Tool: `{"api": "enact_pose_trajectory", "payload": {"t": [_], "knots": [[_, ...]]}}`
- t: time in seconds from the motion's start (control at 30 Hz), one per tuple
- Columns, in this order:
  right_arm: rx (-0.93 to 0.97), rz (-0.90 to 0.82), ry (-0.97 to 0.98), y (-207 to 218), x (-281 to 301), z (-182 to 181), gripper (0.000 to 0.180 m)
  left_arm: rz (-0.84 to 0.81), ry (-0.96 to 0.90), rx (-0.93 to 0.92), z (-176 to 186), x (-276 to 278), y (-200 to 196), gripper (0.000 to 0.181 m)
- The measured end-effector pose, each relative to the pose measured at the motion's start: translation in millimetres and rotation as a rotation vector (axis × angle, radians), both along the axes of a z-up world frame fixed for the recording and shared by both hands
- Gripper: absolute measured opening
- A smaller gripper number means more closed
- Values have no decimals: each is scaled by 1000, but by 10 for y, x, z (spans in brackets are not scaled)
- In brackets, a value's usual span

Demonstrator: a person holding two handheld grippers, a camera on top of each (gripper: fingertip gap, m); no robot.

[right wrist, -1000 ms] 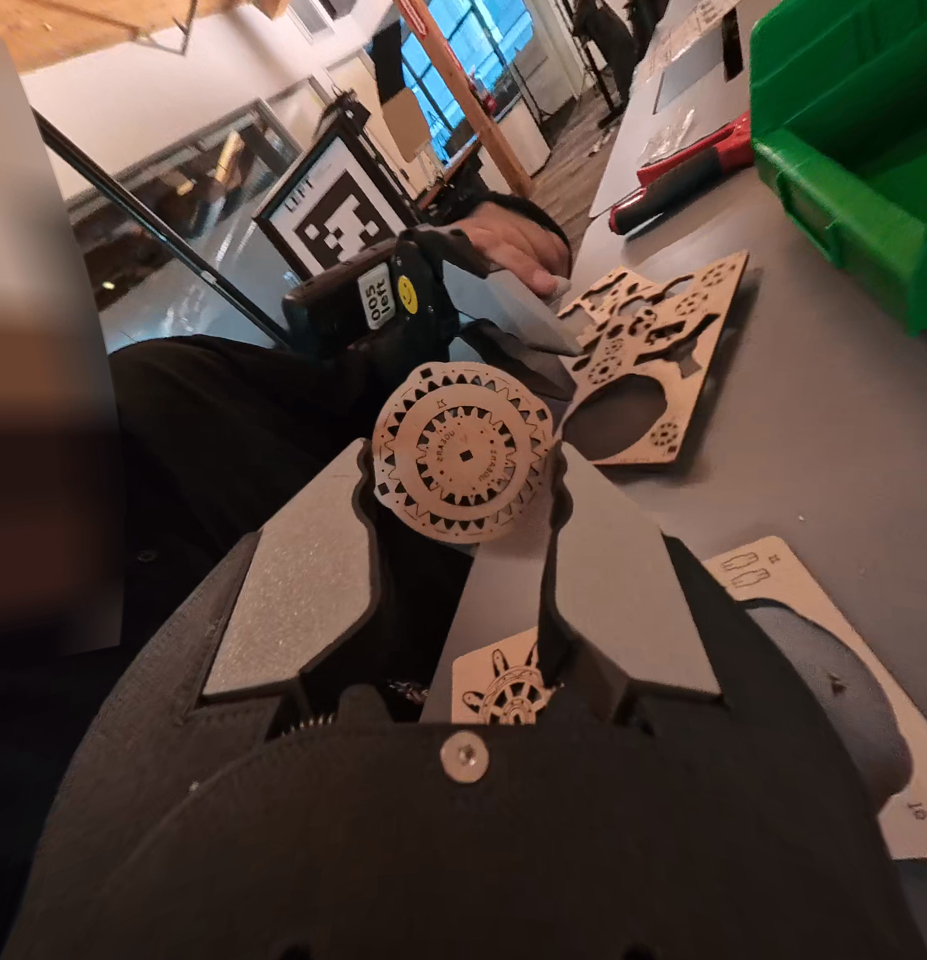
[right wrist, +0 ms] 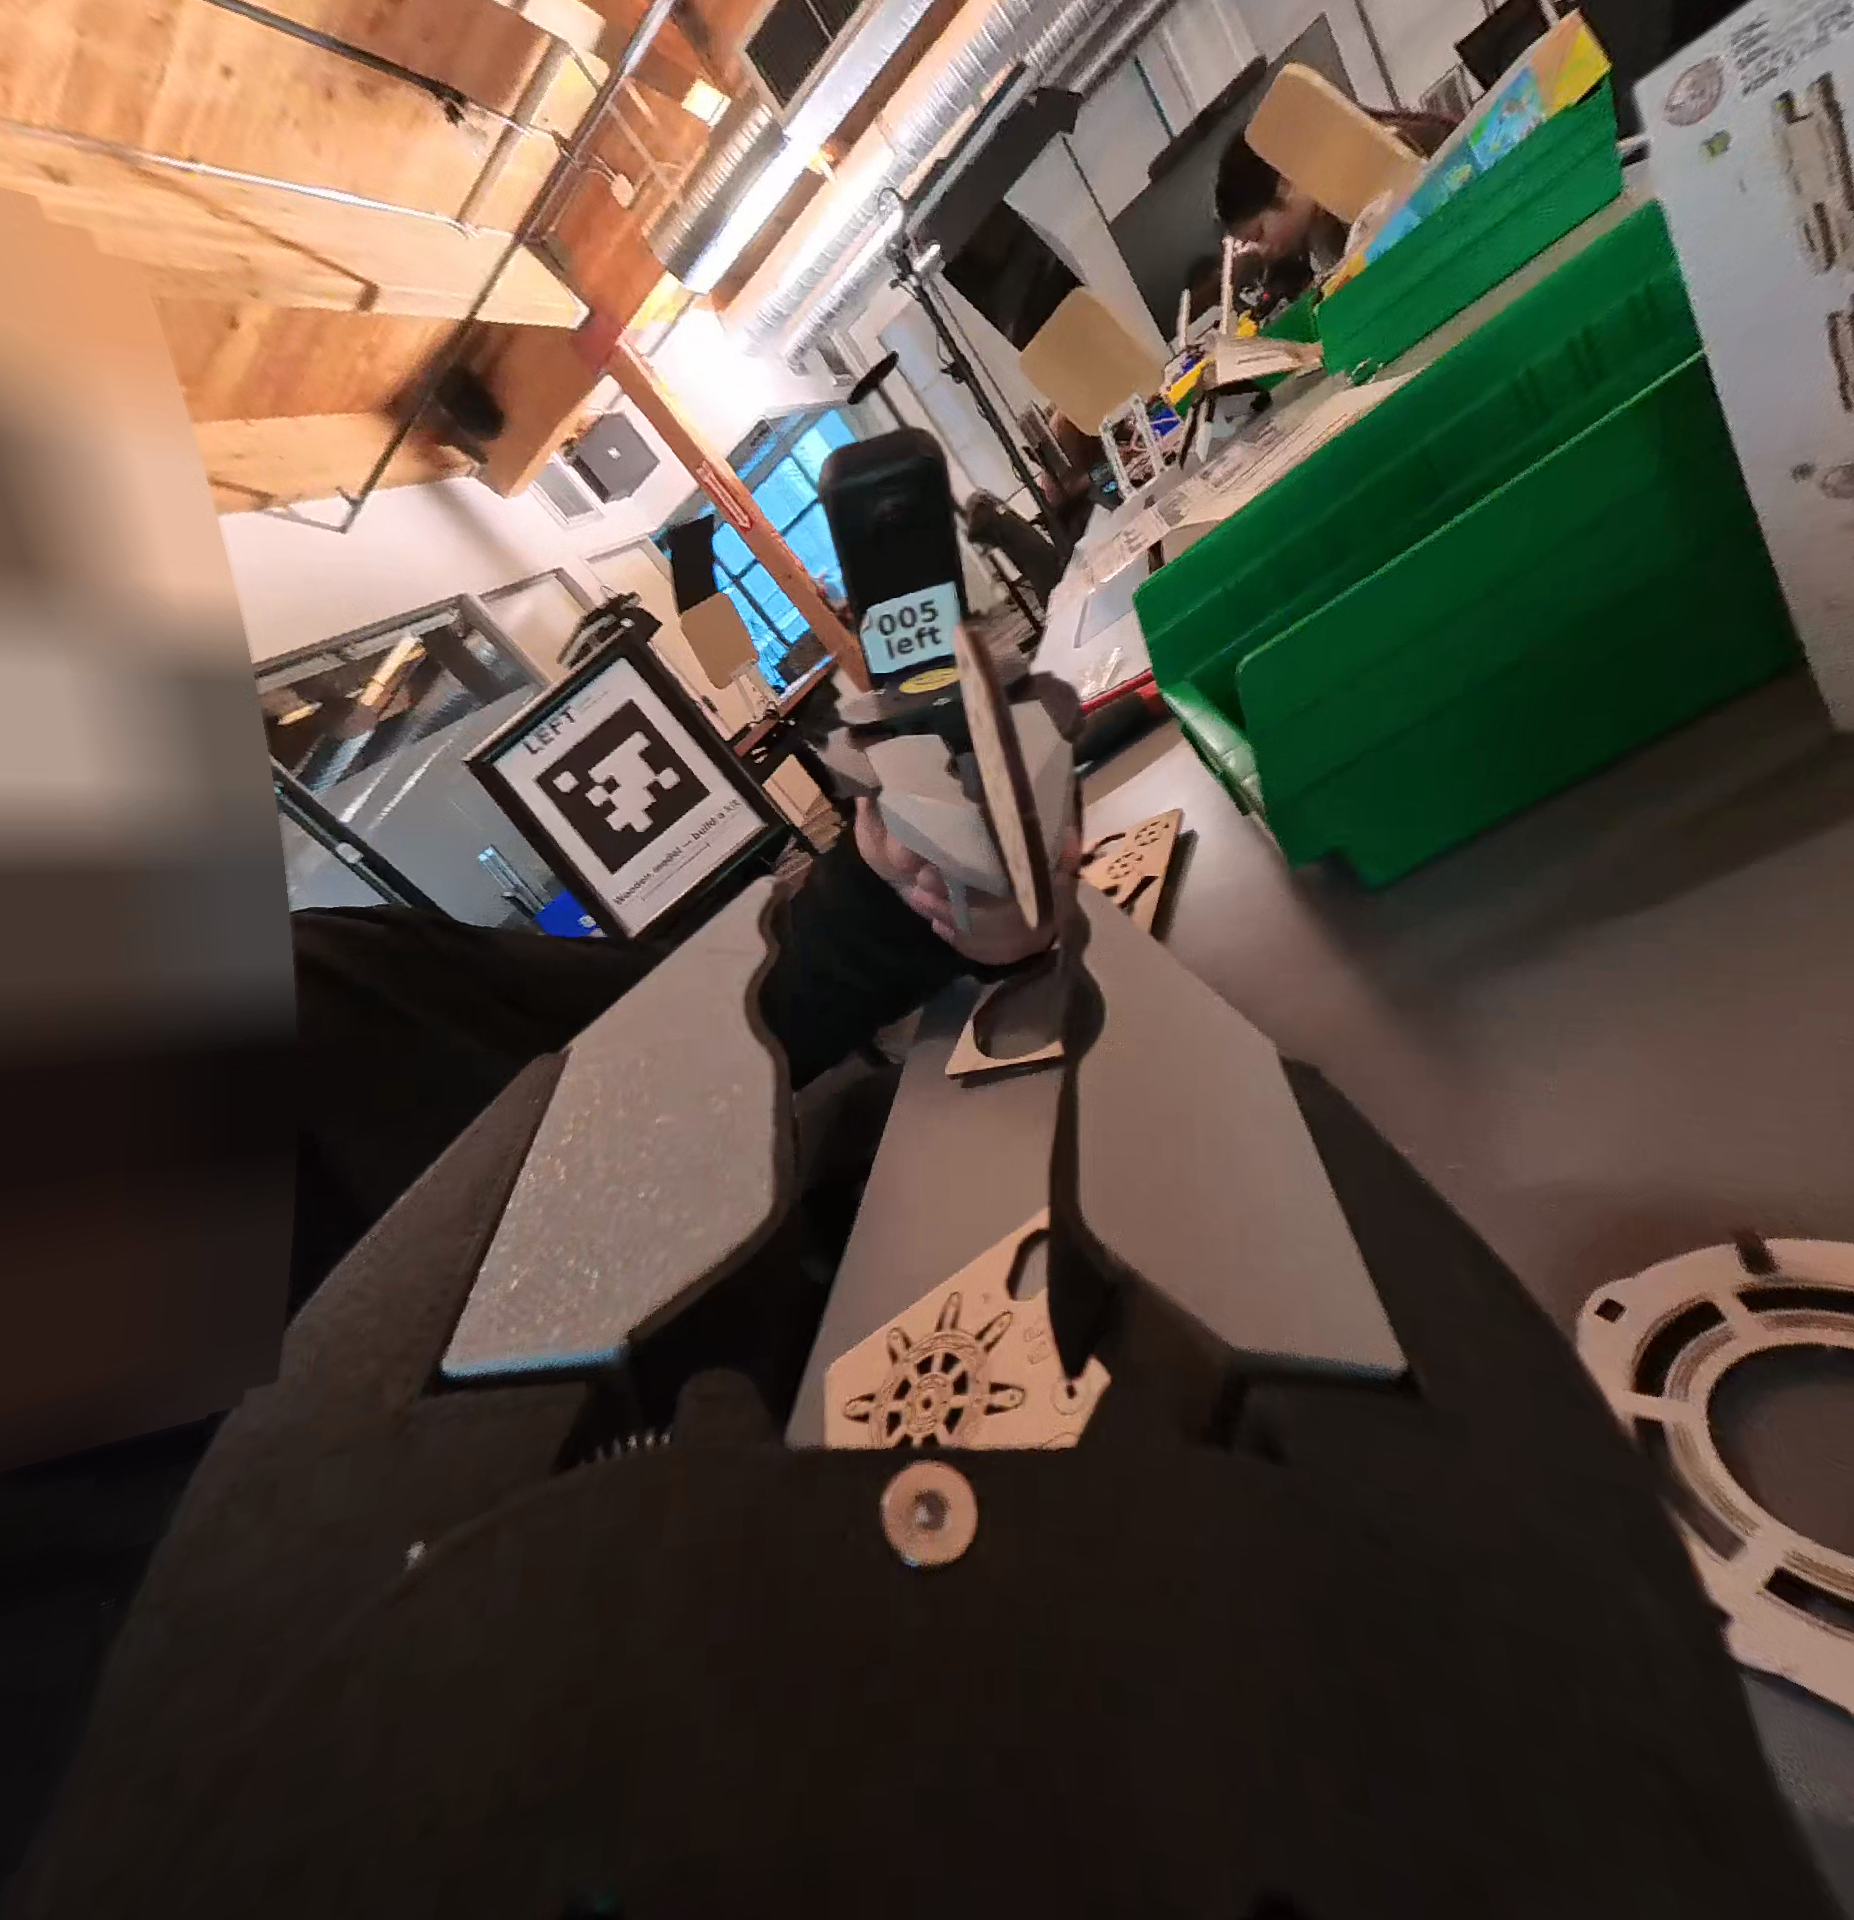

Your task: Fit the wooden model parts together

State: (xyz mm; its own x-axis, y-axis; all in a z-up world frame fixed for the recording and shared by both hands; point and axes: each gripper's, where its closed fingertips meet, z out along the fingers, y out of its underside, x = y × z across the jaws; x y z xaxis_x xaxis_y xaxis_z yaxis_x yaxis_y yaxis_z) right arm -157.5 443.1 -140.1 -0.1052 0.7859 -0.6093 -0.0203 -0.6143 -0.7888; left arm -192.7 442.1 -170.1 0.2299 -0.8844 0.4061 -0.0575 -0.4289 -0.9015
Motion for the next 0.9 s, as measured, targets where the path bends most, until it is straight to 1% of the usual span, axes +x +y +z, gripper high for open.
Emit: {"api": "enact_pose_trajectory", "payload": {"t": [0.1,0.23,0.27,0.33,0.5,0.6,0.67,0.77,0.9], "knots": [[35,-45,-44,43,-32,-66,48,-34,-23,-81,-25,39,-59,0],[73,-45,-69,9,-87,-98,34,-60,-29,-134,-77,86,-102,0],[86,-41,-83,-8,-95,-118,25,-70,-32,-141,-84,103,-124,0],[107,-36,-108,-31,-101,-156,0,-93,-36,-154,-92,130,-176,0],[45,-11,-90,-49,-107,-168,0,-80,-31,-102,-74,106,-187,1],[1,-18,-103,-22,-106,-217,0,-26,17,-21,-83,49,-123,6],[-39,-19,-93,-3,-99,-229,0,-9,11,7,-36,19,-98,9],[-105,-1,-54,4,-97,-219,0,8,-29,8,50,-11,-44,7],[-139,14,-39,-4,-104,-224,0,-5,-71,-18,73,-4,-15,3]]}}
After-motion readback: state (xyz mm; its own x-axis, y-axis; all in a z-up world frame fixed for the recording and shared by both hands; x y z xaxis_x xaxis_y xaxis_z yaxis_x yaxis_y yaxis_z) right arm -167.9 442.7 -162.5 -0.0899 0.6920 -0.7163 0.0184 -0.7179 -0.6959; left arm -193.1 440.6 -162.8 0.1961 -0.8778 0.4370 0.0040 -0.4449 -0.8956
